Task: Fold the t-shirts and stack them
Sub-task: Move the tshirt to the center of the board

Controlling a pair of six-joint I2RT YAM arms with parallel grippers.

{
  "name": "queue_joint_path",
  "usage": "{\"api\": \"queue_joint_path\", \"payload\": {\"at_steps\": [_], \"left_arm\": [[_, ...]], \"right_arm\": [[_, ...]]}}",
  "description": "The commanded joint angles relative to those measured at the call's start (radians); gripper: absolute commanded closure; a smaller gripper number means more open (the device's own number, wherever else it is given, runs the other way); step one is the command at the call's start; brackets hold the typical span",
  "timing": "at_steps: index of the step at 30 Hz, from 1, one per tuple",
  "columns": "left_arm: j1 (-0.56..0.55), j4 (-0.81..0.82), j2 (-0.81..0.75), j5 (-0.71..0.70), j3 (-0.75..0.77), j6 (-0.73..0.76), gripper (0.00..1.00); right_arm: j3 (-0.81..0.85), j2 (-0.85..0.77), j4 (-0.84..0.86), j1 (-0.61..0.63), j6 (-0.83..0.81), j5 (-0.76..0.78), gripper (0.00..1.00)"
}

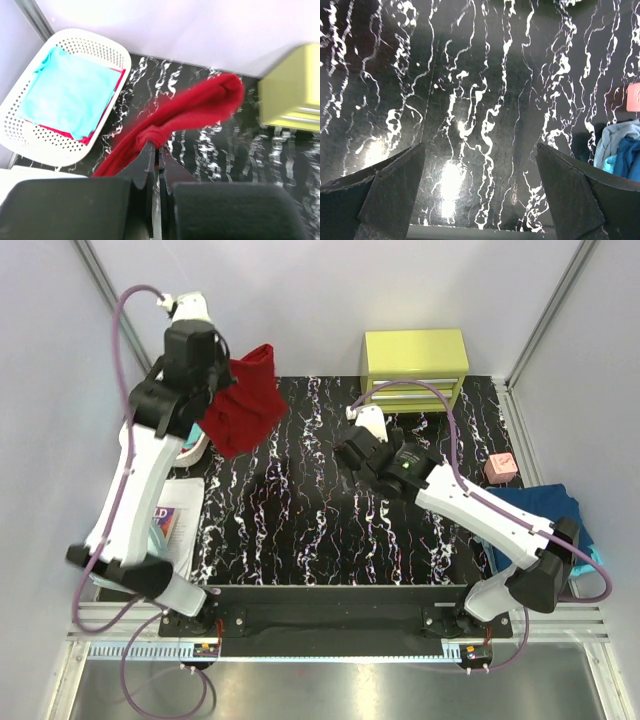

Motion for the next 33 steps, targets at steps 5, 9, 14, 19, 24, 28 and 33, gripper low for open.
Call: {"api": "queue_joint_path", "payload": {"at_steps": [5,9,14,19,24,28,33], "left_arm": [[-0.240,-0.090,-0.309,-0.149,-0.288,-0.144,1.00],[-0.313,-0.107,-0.400,-0.131,-0.530,-0.245,1.00],[-0.379,-0.104,-0.436,-0.123,-0.704,-0.319,1.00],[-0.457,-0.057,-0.400,-0.149,-0.739,-0.321,1.00],[-0.516,-0.023,-0.284,-0.132,-0.618,-0.269,1.00],[-0.621,-0.012,-0.093,-0.134,-0.453,-0.230,1.00],[-0.779,-0.015,0.144,-0.103,-0.180,-0.197,1.00]], "right_arm": [[0.097,-0.031,0.034,-0.007,-0.017,0.061,0.00],[0.110,-0.046,0.034,-0.007,-0.013,0.063,0.00],[0.079,-0.077,0.032,-0.005,0.016,0.029,0.00],[0.016,-0.118,0.026,-0.005,0.059,-0.020,0.00],[-0.039,-0.171,0.005,-0.005,0.101,-0.015,0.01],[-0.058,-0.240,-0.033,-0.005,0.130,0.026,0.00],[-0.009,-0.315,-0.087,-0.007,0.133,0.135,0.00]]}}
